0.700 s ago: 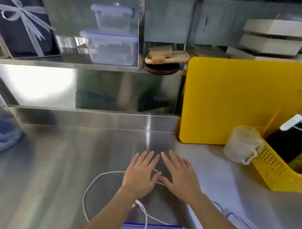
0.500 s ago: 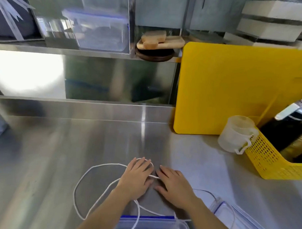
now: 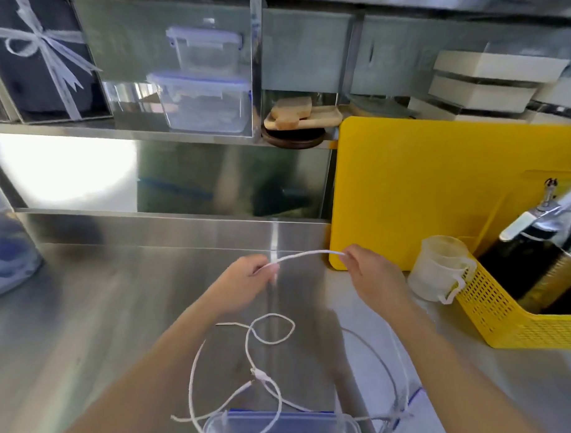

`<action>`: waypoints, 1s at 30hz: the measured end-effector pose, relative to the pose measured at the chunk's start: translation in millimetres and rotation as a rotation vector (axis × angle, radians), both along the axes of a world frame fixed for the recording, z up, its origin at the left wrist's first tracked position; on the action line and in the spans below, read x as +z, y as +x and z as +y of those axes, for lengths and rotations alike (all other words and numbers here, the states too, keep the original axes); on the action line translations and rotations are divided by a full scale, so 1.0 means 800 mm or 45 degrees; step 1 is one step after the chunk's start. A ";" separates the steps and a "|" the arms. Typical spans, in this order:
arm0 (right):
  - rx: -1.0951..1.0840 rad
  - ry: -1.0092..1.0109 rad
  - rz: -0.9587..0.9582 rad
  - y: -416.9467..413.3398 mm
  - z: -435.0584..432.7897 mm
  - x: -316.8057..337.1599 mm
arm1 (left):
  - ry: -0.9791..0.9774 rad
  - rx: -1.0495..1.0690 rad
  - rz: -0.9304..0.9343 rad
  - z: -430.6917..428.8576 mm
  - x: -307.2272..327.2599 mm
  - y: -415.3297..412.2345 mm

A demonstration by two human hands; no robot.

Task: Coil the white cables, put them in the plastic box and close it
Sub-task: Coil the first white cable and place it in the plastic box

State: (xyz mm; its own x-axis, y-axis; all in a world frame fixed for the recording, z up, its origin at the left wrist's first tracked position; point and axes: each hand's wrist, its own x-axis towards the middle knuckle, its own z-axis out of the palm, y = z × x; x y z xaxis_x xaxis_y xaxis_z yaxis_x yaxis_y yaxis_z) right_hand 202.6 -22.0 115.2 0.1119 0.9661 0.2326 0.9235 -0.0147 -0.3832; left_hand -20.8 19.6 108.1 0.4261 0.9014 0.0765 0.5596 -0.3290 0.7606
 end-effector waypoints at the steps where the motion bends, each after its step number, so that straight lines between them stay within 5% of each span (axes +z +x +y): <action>1: 0.028 -0.047 -0.135 -0.002 0.000 0.014 | -0.002 -0.017 -0.005 -0.002 0.013 -0.002; 4: 0.297 -0.049 -0.262 -0.035 -0.013 0.049 | 0.067 -0.107 0.035 -0.018 0.050 0.006; 7: 0.511 0.016 -0.031 -0.075 -0.029 0.068 | 0.096 -0.133 -0.077 -0.036 0.081 0.017; 13: 0.006 0.360 0.285 -0.022 -0.017 0.106 | -0.272 -0.044 -0.342 -0.057 0.099 -0.036; 17: -0.174 0.194 -0.200 0.011 -0.025 0.114 | -0.354 0.060 -0.353 -0.067 0.091 -0.055; 20: 0.237 0.161 -0.502 -0.033 -0.043 0.110 | -0.310 0.057 -0.396 -0.074 0.104 -0.042; 23: 0.586 0.478 -0.535 -0.085 -0.048 0.104 | -0.275 -0.033 -0.383 -0.084 0.122 -0.025; 26: 0.566 0.677 -0.379 -0.088 -0.040 0.113 | -0.253 -0.066 -0.386 -0.093 0.133 -0.027; 30: 0.032 0.700 0.036 -0.043 -0.030 0.125 | -0.283 0.013 -0.529 -0.099 0.132 -0.057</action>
